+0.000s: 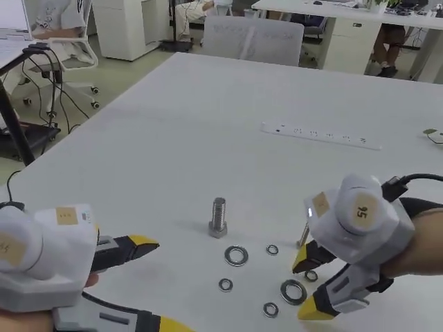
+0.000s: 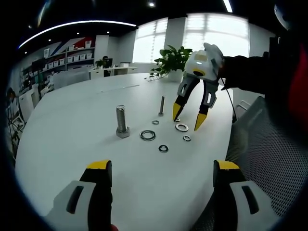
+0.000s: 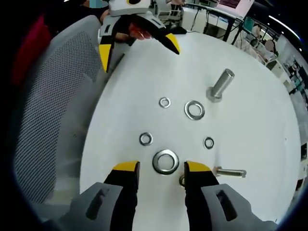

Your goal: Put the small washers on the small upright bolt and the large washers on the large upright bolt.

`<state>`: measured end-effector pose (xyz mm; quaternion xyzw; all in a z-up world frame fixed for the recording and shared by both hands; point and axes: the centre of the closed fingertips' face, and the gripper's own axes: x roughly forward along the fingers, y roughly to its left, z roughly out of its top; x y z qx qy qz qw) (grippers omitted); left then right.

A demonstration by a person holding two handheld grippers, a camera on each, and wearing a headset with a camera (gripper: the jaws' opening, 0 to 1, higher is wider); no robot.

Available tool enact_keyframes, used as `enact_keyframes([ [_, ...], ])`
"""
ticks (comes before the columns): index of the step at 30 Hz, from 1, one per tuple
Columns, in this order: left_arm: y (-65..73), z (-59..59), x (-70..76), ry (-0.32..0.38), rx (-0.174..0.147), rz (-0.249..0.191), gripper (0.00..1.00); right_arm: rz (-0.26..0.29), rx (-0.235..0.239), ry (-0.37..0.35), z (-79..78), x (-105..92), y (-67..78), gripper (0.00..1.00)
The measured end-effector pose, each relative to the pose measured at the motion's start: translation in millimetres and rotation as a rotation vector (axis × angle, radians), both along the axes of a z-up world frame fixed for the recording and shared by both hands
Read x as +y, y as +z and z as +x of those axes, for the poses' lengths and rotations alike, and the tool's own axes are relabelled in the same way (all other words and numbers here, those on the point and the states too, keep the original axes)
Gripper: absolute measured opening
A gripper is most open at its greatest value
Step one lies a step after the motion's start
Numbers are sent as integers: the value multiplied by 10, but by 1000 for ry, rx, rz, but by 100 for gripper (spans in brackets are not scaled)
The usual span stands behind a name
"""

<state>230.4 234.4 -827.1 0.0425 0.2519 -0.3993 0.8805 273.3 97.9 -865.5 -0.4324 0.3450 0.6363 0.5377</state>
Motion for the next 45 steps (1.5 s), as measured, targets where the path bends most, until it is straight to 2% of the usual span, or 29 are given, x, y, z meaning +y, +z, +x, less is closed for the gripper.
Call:
enact_keyframes([
  [11, 17, 9, -8, 0, -8, -6, 86, -38, 1, 22, -15, 10, -63, 37],
  [19, 28, 12, -11, 4, -16, -8, 86, -63, 11, 14, -4, -9, -70, 35],
  [34, 34, 9, -16, 10, -20, -9, 84, -96, 1, 27, -6, -15, -76, 26],
  [45, 44, 14, -6, 13, -26, -6, 84, -127, -4, 33, -1, -16, -75, 25],
])
